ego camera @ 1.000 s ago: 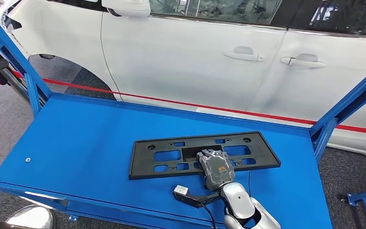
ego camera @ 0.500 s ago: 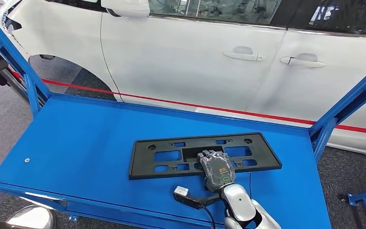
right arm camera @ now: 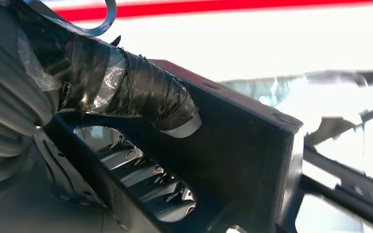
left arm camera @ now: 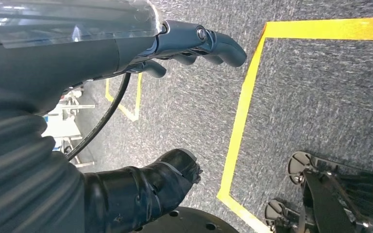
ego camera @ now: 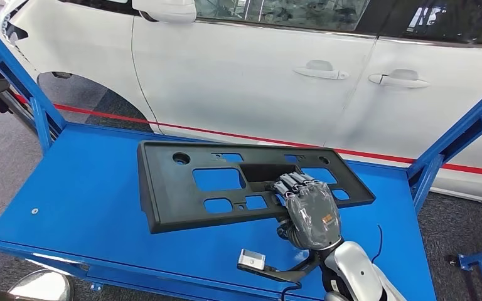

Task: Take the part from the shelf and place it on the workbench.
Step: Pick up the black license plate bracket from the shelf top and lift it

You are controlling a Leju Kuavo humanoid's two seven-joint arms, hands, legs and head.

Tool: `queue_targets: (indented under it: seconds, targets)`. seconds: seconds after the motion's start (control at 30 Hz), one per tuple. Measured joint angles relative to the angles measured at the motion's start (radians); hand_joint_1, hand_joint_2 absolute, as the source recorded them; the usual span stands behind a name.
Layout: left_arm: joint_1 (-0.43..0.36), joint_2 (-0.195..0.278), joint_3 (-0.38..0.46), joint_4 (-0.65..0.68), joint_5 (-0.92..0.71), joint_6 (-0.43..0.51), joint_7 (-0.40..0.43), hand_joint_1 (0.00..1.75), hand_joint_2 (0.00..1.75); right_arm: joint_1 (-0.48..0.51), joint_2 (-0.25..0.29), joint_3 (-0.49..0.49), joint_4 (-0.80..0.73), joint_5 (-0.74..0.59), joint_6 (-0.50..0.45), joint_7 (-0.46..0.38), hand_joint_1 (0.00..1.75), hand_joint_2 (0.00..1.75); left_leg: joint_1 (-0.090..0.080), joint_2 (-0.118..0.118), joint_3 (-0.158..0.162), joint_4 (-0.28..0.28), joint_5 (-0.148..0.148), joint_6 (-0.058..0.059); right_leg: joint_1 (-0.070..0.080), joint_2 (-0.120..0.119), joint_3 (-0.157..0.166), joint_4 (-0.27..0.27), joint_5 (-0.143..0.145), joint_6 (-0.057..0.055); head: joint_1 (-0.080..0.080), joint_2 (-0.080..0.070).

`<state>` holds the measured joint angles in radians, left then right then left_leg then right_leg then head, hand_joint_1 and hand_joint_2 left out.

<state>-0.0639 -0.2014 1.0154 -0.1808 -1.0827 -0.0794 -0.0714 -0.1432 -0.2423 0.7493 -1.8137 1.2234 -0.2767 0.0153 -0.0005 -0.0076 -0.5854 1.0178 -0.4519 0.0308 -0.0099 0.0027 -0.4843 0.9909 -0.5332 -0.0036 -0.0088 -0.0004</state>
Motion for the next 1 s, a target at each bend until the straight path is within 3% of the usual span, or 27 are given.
queue_targets:
  seconds: [0.2,0.27,0.37,0.4,0.43,0.47,0.5,0.57,0.63,0.73,0.8,0.9,0.97,1.0]
  targets:
    - [0.000,0.000,0.003,0.000,-0.007,0.000,0.004,0.00,1.75,0.000,-0.023,0.000,-0.051,0.012,-0.016,-0.014,1.75,1.75,-0.001,0.000,0.004,-0.007,-0.002,0.011,-0.005,0.000,0.003,0.000,-0.005,0.013,0.000,0.000]
    - [-0.001,-0.001,0.003,0.000,-0.007,0.000,0.004,0.00,1.75,-0.001,-0.029,0.000,-0.060,0.012,-0.016,-0.015,1.75,1.75,0.006,0.001,0.017,-0.024,0.003,0.017,-0.004,0.000,-0.008,0.032,-0.025,0.019,0.002,0.000]
    - [-0.002,-0.001,0.004,0.000,-0.008,0.000,0.004,0.00,1.75,0.001,-0.036,0.000,-0.067,0.013,-0.017,-0.016,1.75,1.75,0.008,0.004,0.026,-0.031,0.002,0.024,-0.008,0.000,-0.109,0.209,-0.098,0.026,0.004,0.000]
    - [-0.003,-0.001,0.004,0.000,-0.008,0.000,0.004,0.00,1.75,0.002,-0.039,0.001,-0.068,0.013,-0.018,-0.017,1.75,1.75,0.008,0.005,0.026,-0.029,0.001,0.024,-0.011,0.000,-0.144,0.262,-0.110,0.028,0.003,0.000]
    - [-0.003,-0.001,0.004,0.000,-0.008,0.000,0.004,0.00,1.75,0.003,-0.042,0.002,-0.068,0.014,-0.018,-0.017,1.75,1.75,0.009,0.005,0.027,-0.026,0.000,0.023,-0.014,-0.001,-0.160,0.275,-0.096,0.031,0.003,0.000]
    - [-0.003,-0.001,0.004,0.000,-0.008,0.000,0.004,0.00,1.75,0.003,-0.045,0.003,-0.068,0.014,-0.018,-0.018,1.75,1.75,0.011,0.003,0.028,-0.022,-0.004,0.020,-0.019,-0.001,-0.158,0.250,-0.062,0.034,0.004,0.000]
    - [-0.003,-0.001,0.004,0.000,-0.009,0.000,0.005,0.00,1.75,0.003,-0.047,0.004,-0.068,0.014,-0.017,-0.018,1.75,1.75,0.013,0.002,0.028,-0.015,-0.009,0.016,-0.023,-0.002,-0.142,0.197,-0.017,0.037,0.004,0.000]
    - [-0.002,-0.002,0.004,0.000,-0.012,0.001,0.007,0.00,1.75,0.002,-0.050,0.005,-0.067,0.015,-0.018,-0.018,1.75,1.75,0.015,0.000,0.022,-0.001,-0.019,0.004,-0.026,-0.002,-0.104,0.095,0.038,0.039,0.004,0.000]
    - [-0.003,-0.002,0.004,0.000,-0.016,0.002,0.009,0.00,1.75,0.002,-0.050,0.007,-0.066,0.021,-0.020,-0.018,1.75,1.75,0.012,-0.002,0.013,0.009,-0.021,-0.008,-0.021,0.000,-0.097,0.068,0.041,0.033,0.005,0.000]
    - [-0.004,-0.003,0.004,0.000,-0.019,0.005,0.012,0.00,1.75,-0.001,-0.052,0.013,-0.066,0.056,-0.028,-0.017,1.75,1.75,0.013,-0.001,0.005,0.019,-0.029,-0.025,-0.019,0.001,-0.104,0.063,0.049,0.012,0.005,0.000]
    - [-0.004,-0.003,0.004,0.000,-0.023,0.008,0.014,0.00,1.75,-0.005,-0.054,0.020,-0.064,0.080,-0.038,-0.017,1.75,1.75,0.016,0.001,-0.017,0.076,-0.077,-0.032,-0.021,-0.001,-0.107,0.056,0.058,-0.006,0.004,0.000]
    - [-0.005,-0.003,0.004,0.000,-0.028,0.009,0.017,0.00,1.75,-0.016,-0.055,0.044,-0.056,0.088,-0.047,-0.019,1.75,1.75,0.017,0.002,-0.083,0.251,-0.175,-0.038,-0.013,-0.004,-0.123,0.058,0.068,-0.022,0.004,0.000]
    - [-0.005,-0.003,0.004,0.000,-0.029,0.009,0.020,0.00,1.75,-0.025,-0.056,0.070,-0.046,0.082,-0.047,-0.024,1.75,1.75,0.017,0.002,-0.084,0.286,-0.177,-0.037,-0.008,-0.006,-0.135,0.062,0.074,-0.026,0.004,0.000]
    - [-0.005,-0.003,0.004,0.000,-0.030,0.009,0.020,0.00,1.75,-0.030,-0.056,0.084,-0.041,0.078,-0.046,-0.027,1.75,1.75,0.017,0.002,-0.056,0.246,-0.152,-0.034,-0.005,-0.006,-0.140,0.064,0.078,-0.026,0.004,0.000]
